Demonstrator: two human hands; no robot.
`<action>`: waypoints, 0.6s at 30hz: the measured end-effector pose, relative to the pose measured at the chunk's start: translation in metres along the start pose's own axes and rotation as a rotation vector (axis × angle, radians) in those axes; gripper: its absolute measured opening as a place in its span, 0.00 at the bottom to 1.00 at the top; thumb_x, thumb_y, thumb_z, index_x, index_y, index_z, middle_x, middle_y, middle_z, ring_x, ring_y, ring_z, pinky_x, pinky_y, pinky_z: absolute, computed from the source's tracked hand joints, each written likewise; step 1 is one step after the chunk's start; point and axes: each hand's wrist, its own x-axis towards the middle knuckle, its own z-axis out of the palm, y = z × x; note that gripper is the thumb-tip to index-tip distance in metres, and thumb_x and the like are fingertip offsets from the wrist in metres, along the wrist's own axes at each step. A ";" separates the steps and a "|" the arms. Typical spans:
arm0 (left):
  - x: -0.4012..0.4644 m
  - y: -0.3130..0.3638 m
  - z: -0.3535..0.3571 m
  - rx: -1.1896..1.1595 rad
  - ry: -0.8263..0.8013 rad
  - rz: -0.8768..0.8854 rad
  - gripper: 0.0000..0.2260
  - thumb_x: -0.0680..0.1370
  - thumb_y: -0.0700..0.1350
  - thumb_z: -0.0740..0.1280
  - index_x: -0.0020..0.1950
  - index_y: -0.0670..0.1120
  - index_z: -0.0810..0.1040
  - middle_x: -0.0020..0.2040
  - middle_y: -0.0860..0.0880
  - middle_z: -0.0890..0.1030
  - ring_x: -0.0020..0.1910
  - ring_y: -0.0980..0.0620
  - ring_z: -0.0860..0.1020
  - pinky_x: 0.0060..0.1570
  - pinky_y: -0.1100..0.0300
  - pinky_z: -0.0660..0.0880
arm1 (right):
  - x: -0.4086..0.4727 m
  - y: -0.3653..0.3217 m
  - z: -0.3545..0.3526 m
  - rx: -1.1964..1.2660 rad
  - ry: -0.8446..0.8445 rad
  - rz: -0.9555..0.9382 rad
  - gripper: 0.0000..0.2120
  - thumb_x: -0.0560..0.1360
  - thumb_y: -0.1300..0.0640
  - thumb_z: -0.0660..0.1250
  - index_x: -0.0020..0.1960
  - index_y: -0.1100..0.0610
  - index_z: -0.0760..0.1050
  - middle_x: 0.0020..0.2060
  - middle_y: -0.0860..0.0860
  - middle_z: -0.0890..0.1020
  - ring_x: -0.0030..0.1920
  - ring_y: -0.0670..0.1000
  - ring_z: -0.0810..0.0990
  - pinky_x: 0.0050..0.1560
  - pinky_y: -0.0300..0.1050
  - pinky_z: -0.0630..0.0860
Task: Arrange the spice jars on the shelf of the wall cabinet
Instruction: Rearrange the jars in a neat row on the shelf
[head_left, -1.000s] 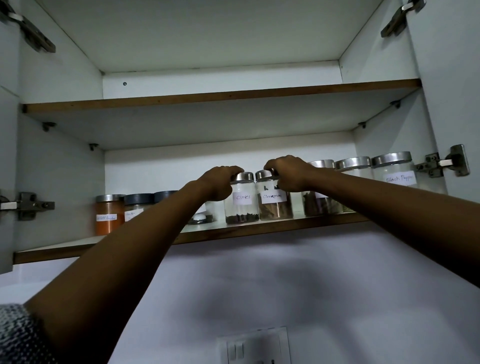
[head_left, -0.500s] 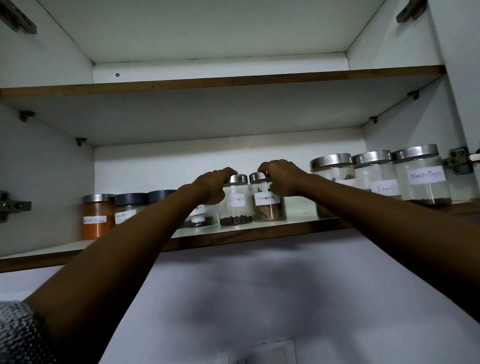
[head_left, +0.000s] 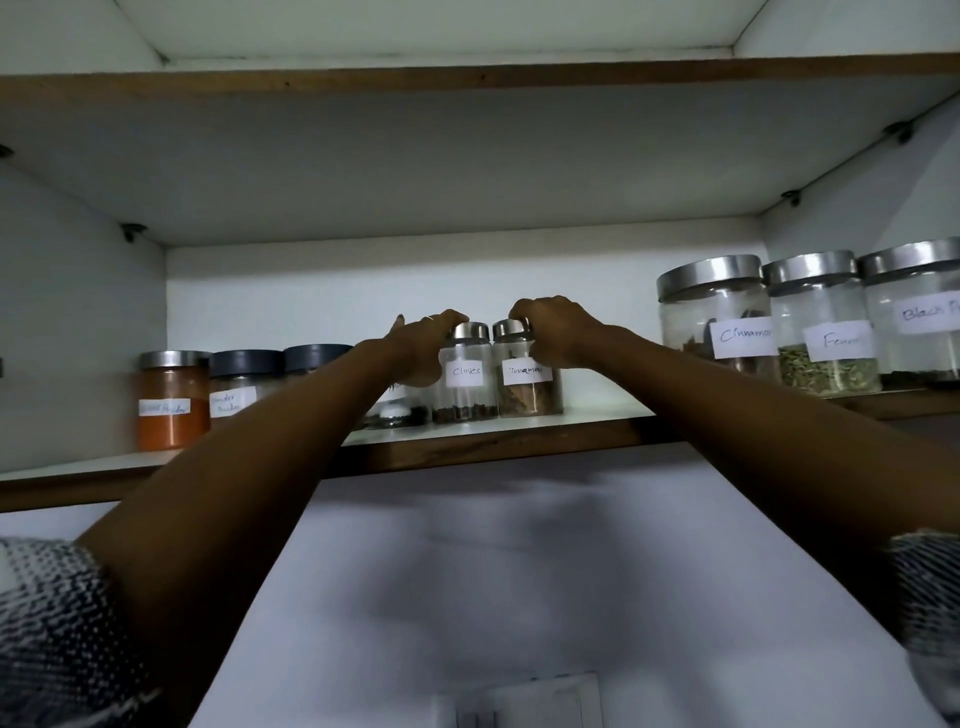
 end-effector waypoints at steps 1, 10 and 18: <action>0.002 -0.001 0.001 0.003 -0.004 0.000 0.31 0.73 0.31 0.62 0.73 0.47 0.56 0.67 0.43 0.71 0.68 0.43 0.67 0.72 0.43 0.48 | 0.002 0.000 0.001 0.005 -0.007 0.002 0.21 0.73 0.67 0.60 0.65 0.61 0.68 0.61 0.59 0.75 0.61 0.59 0.72 0.49 0.43 0.65; 0.019 -0.014 0.019 0.064 -0.043 -0.056 0.36 0.72 0.31 0.64 0.75 0.49 0.52 0.70 0.43 0.68 0.73 0.44 0.62 0.73 0.43 0.39 | 0.015 0.001 0.017 -0.025 -0.080 0.000 0.21 0.72 0.67 0.60 0.65 0.61 0.66 0.59 0.60 0.74 0.58 0.59 0.72 0.48 0.46 0.68; 0.018 -0.012 0.019 0.163 -0.046 -0.018 0.38 0.72 0.28 0.60 0.77 0.45 0.46 0.76 0.42 0.58 0.76 0.45 0.56 0.73 0.45 0.39 | 0.024 0.002 0.022 -0.087 -0.139 -0.001 0.23 0.73 0.66 0.60 0.67 0.61 0.64 0.60 0.60 0.74 0.59 0.59 0.73 0.54 0.49 0.73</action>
